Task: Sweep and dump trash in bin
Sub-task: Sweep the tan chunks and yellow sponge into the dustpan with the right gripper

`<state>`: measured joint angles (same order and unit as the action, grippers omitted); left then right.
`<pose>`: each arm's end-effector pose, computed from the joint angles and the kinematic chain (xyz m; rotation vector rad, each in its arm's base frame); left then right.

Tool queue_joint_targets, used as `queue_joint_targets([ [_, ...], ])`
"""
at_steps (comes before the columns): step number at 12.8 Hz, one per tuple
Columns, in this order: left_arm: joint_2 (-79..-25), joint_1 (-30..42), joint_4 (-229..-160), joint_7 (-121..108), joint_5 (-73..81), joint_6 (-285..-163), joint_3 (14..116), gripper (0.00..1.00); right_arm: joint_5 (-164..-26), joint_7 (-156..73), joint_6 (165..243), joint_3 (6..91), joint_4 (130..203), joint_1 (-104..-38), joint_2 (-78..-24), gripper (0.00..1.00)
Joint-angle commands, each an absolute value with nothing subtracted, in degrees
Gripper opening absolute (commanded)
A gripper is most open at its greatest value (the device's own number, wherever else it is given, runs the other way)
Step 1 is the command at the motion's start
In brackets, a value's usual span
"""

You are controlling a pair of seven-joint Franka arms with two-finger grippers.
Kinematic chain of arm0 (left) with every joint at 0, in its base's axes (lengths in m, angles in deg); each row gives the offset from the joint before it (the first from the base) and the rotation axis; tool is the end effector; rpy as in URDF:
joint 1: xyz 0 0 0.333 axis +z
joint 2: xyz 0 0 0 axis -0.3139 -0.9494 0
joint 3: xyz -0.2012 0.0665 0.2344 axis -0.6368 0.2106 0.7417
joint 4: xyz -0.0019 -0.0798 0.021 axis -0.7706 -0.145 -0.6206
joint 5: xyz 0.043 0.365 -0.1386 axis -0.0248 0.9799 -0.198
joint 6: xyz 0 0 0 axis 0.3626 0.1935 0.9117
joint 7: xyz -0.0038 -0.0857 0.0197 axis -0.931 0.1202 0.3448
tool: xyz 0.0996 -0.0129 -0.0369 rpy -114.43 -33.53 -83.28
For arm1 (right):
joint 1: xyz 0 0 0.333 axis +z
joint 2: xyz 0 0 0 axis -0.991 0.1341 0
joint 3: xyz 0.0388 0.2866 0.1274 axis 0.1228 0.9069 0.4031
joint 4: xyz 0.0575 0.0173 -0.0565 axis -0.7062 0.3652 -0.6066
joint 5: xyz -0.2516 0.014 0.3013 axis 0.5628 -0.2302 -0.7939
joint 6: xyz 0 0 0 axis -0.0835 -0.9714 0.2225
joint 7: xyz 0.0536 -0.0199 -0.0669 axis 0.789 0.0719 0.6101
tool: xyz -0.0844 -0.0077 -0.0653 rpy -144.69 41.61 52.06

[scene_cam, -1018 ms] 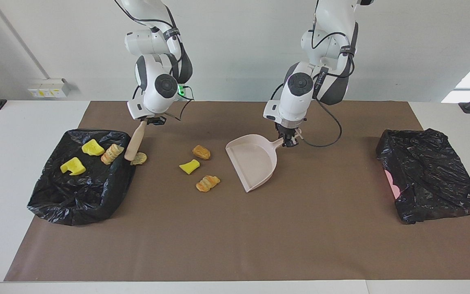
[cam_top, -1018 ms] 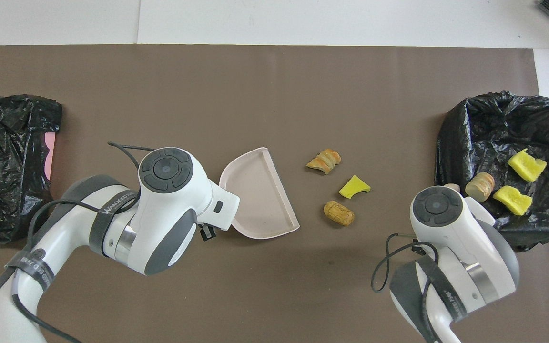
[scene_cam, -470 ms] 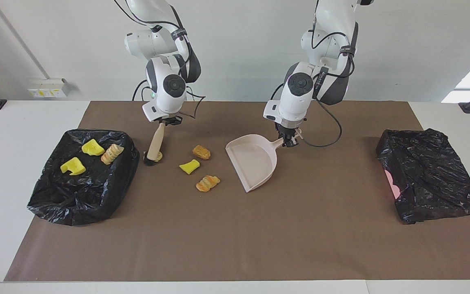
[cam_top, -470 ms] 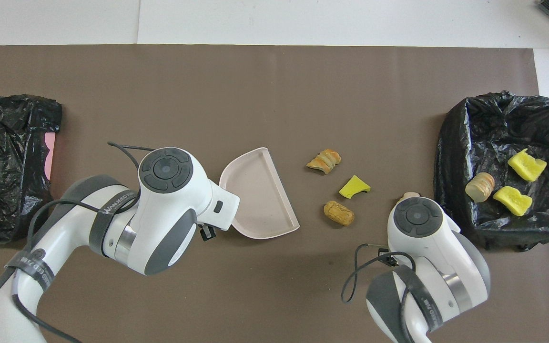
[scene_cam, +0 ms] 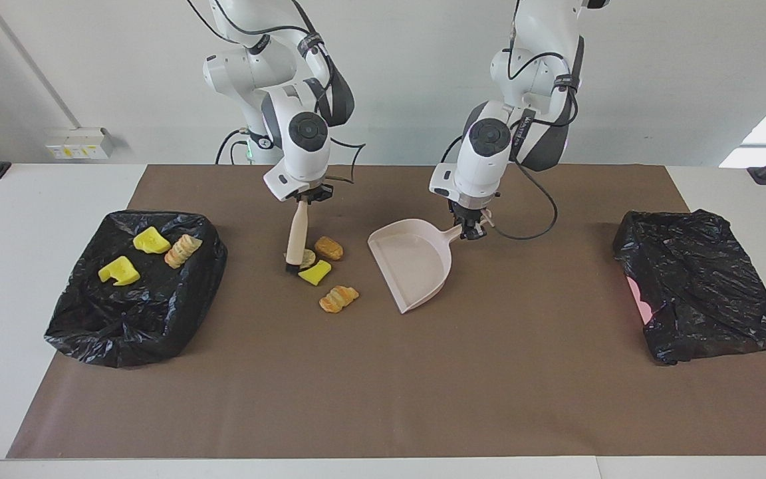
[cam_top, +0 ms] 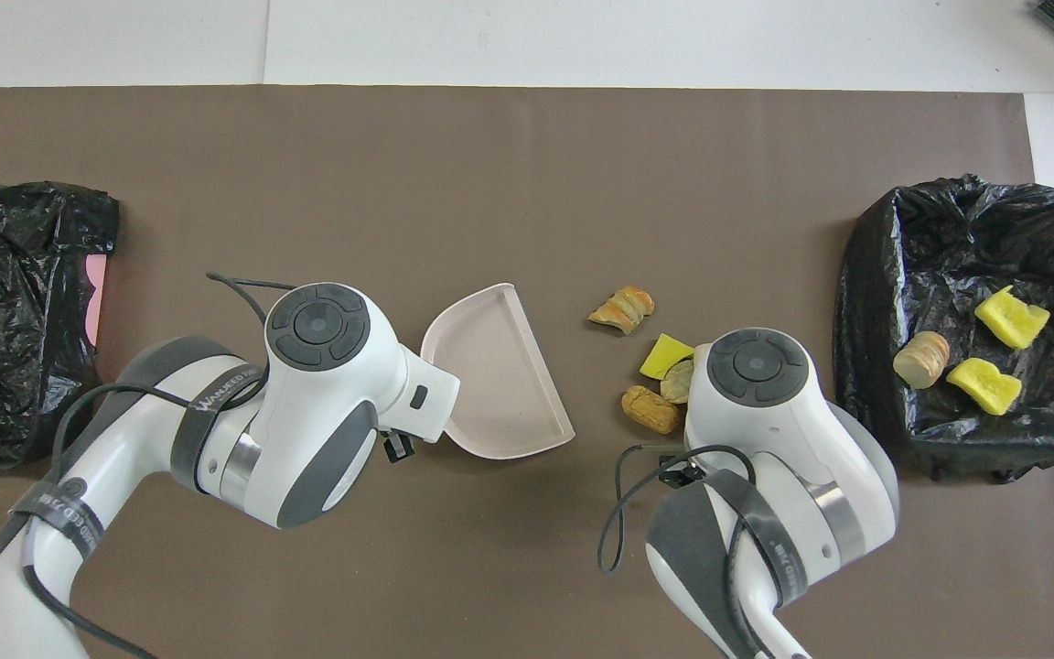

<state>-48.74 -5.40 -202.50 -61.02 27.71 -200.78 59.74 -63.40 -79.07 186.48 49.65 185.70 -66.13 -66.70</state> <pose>0.4728 -0.2918 0.3764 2.5325 -1.7639 -0.2233 0.4449 0.1990 0.3796 2.8973 -0.1270 -0.5098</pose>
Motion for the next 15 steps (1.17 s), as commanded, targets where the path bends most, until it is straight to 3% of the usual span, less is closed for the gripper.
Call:
queue_joint_targets([
  [1,-47.4,-5.9,-204.0,-60.4,27.2,-201.9,60.5,0.00,-65.2,-77.2,181.1,49.4,179.5,-67.5,-65.9,0.00],
  [3,-47.4,-5.9,-204.0,-60.5,27.2,-201.9,60.5,0.00,-65.3,-77.4,183.0,49.4,185.7,-69.6,-69.3,0.00],
  [5,-47.4,-5.8,-204.0,-60.5,27.2,-201.9,60.5,0.00,-68.2,-77.4,192.2,49.4,196.0,-70.0,-74.3,0.00],
  [7,-47.4,-5.8,-204.0,-60.4,27.2,-202.1,60.5,0.00,-70.5,-79.8,197.9,49.4,200.0,-69.4,-73.8,0.00],
  [9,-47.4,-5.9,-204.1,-60.4,27.2,-202.1,60.5,0.00,-70.7,-83.1,200.8,49.5,199.0,-67.0,-72.5,0.00],
  [15,-47.4,-6.3,-204.2,-60.4,27.2,-203.7,60.4,0.00,-73.5,-83.8,200.3,49.8,184.3,-60.2,-58.5,0.00],
])
